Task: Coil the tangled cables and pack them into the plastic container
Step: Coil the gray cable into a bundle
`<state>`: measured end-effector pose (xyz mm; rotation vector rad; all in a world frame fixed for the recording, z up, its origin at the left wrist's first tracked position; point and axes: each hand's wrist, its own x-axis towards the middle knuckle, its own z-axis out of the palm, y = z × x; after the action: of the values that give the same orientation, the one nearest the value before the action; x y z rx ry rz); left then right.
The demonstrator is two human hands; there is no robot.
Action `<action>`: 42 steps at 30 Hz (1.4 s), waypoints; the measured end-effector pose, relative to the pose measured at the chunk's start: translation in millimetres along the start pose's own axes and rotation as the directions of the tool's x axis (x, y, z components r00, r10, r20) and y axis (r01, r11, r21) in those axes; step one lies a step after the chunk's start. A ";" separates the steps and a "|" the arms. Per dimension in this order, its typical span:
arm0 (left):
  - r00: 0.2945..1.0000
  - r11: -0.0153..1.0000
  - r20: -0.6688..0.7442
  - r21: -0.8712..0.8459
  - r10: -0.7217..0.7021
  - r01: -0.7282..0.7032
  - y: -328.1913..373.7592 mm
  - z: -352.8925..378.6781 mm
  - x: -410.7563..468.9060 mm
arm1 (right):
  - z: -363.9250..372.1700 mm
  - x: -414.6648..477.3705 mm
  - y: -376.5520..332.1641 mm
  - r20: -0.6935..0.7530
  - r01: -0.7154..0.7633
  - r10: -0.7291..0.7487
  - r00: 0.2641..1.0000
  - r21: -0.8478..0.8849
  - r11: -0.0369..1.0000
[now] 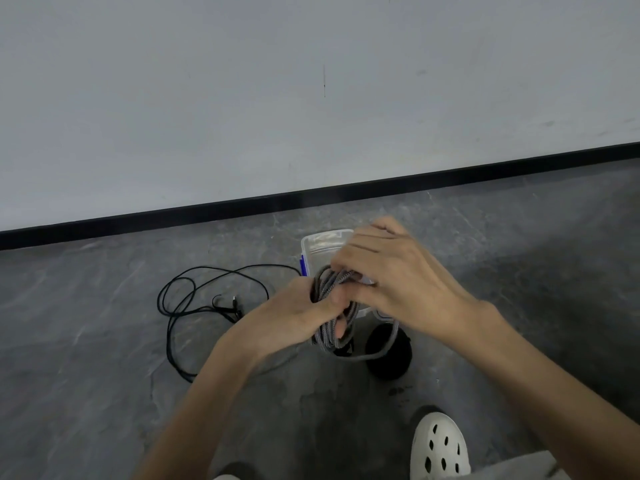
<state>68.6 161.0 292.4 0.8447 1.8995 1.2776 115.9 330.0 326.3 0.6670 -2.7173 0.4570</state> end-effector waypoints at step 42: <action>0.955 0.965 -0.288 -0.262 -0.074 -0.004 -7.3 -18.9 -5.4 | 22.5 -6.3 34.8 0.151 -0.374 0.378 0.913 -0.061 0.926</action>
<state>55.0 145.1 291.8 0.5019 1.9021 1.6630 99.4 353.3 295.6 0.1702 -3.0087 0.4641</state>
